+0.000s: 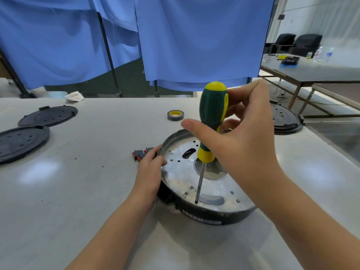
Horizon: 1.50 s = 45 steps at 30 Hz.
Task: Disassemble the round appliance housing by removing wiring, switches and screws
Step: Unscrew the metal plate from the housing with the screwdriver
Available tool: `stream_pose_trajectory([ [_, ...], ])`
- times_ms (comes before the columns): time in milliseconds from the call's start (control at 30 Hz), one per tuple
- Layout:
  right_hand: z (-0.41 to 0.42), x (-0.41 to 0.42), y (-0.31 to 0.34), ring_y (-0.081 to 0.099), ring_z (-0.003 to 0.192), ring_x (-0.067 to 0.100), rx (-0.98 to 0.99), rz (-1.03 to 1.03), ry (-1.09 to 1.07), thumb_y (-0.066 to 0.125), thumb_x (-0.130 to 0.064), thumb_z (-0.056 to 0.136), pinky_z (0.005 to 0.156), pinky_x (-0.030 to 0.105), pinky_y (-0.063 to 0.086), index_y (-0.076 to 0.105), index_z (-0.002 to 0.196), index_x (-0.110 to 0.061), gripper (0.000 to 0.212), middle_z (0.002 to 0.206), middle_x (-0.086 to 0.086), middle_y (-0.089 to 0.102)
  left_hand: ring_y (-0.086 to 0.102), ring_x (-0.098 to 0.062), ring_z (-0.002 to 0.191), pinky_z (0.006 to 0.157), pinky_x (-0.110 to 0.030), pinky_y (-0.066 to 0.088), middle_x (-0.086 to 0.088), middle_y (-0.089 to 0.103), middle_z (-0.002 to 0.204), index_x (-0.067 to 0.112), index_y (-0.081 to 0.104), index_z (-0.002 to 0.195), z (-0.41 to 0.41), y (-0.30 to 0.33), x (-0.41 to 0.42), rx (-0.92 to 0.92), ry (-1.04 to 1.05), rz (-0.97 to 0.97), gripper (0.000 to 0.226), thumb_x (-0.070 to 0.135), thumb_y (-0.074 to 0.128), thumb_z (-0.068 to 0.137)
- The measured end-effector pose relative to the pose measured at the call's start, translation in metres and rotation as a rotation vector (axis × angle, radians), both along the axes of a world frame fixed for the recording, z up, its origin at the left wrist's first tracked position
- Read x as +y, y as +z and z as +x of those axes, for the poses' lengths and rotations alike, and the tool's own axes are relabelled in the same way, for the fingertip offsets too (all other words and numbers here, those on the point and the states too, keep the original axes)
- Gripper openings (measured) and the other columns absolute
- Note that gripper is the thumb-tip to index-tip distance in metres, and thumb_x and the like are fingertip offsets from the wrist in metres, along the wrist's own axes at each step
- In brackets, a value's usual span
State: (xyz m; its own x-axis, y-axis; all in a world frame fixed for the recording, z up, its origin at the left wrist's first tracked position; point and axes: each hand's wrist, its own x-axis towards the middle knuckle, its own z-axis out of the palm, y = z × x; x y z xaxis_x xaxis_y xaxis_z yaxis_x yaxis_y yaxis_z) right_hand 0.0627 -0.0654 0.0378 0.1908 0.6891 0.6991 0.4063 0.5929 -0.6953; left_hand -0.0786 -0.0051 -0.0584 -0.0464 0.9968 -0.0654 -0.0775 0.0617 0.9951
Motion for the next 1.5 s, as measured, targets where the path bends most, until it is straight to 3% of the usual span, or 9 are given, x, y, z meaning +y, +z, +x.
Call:
stream_pose_trajectory([
  [333, -0.010, -0.001, 0.008, 0.059, 0.079, 0.007, -0.109, -0.090, 0.025, 0.082, -0.036, 0.066, 0.063, 0.028, 0.054, 0.043, 0.091, -0.029, 0.047, 0.084, -0.016, 0.059, 0.066, -0.024, 0.093, 0.078, -0.040, 0.053, -0.005, 0.072, 0.096, 0.022, 0.070, 0.100, -0.001, -0.001, 0.000, 0.030, 0.013, 0.017, 0.044, -0.002, 0.041, 0.078],
  [467, -0.006, -0.001, 0.013, 0.064, 0.080, 0.009, -0.091, -0.154, 0.248, 0.084, -0.027, 0.066, 0.062, 0.024, 0.057, 0.048, 0.089, -0.028, 0.043, 0.086, -0.009, 0.065, 0.064, -0.023, 0.088, 0.071, -0.034, 0.051, -0.005, 0.071, 0.091, 0.019, 0.070, 0.099, -0.002, -0.001, 0.000, 0.024, -0.007, 0.013, 0.041, -0.003, 0.041, 0.079],
  [567, 0.005, 0.003, 0.015, 0.070, 0.084, 0.020, -0.023, -0.239, 0.516, 0.080, -0.017, 0.068, 0.071, 0.037, 0.060, 0.055, 0.093, -0.024, 0.037, 0.091, 0.003, 0.071, 0.063, -0.019, 0.072, 0.058, -0.028, 0.050, -0.005, 0.067, 0.075, 0.021, 0.070, 0.082, -0.004, 0.000, -0.001, 0.008, -0.018, 0.007, 0.038, -0.003, 0.041, 0.078],
  [767, 0.034, 0.021, 0.011, 0.068, 0.100, 0.023, 0.133, -0.464, 0.922, 0.061, -0.020, 0.081, 0.083, 0.031, 0.054, 0.059, 0.121, -0.021, 0.040, 0.105, 0.005, 0.071, 0.065, -0.033, 0.097, 0.087, -0.051, 0.052, -0.014, 0.071, 0.100, 0.019, 0.071, 0.099, -0.003, 0.000, 0.000, 0.003, -0.018, -0.005, 0.043, -0.004, 0.041, 0.078],
  [933, 0.025, 0.029, -0.003, 0.060, 0.096, 0.017, 0.251, -0.526, 1.070, 0.053, -0.024, 0.089, 0.091, 0.035, 0.046, 0.049, 0.135, -0.023, 0.046, 0.100, 0.002, 0.064, 0.064, -0.020, 0.084, 0.071, -0.032, 0.053, -0.007, 0.071, 0.091, 0.020, 0.070, 0.095, -0.003, 0.003, 0.000, 0.043, -0.020, 0.008, 0.043, -0.006, 0.040, 0.080],
  [1033, 0.009, 0.026, -0.005, 0.053, 0.080, 0.012, 0.387, -0.521, 1.049, 0.057, -0.023, 0.084, 0.076, 0.027, 0.045, 0.053, 0.127, -0.021, 0.043, 0.086, 0.000, 0.058, 0.060, -0.022, 0.079, 0.063, -0.028, 0.049, -0.005, 0.067, 0.082, 0.015, 0.069, 0.096, -0.003, 0.003, 0.000, 0.055, -0.029, 0.006, 0.040, -0.007, 0.039, 0.079],
  [1233, -0.007, 0.016, -0.008, 0.050, 0.061, 0.009, 0.187, -0.397, 0.513, 0.068, -0.037, 0.082, 0.060, 0.018, 0.046, 0.046, 0.097, -0.016, 0.034, 0.072, -0.002, 0.051, 0.061, -0.035, 0.105, 0.095, -0.054, 0.049, -0.015, 0.068, 0.107, 0.019, 0.069, 0.105, -0.002, 0.001, 0.002, 0.051, -0.012, -0.013, 0.047, -0.006, 0.039, 0.078],
  [1400, -0.003, 0.012, -0.004, 0.064, 0.072, 0.013, 0.139, -0.371, 0.514, 0.071, -0.031, 0.071, 0.067, 0.021, 0.054, 0.054, 0.101, -0.011, 0.040, 0.085, 0.010, 0.063, 0.064, -0.031, 0.100, 0.084, -0.045, 0.053, -0.012, 0.070, 0.103, 0.019, 0.068, 0.107, -0.003, 0.001, 0.003, 0.054, -0.011, -0.011, 0.047, -0.006, 0.039, 0.078],
  [1500, 0.001, 0.010, -0.004, 0.066, 0.073, 0.008, 0.076, -0.327, 0.457, 0.077, -0.028, 0.068, 0.065, 0.017, 0.052, 0.064, 0.093, -0.021, 0.029, 0.079, -0.002, 0.068, 0.065, -0.027, 0.092, 0.068, -0.033, 0.054, -0.010, 0.070, 0.096, 0.019, 0.068, 0.106, -0.003, 0.001, 0.003, 0.057, -0.018, -0.008, 0.047, -0.006, 0.039, 0.078],
])
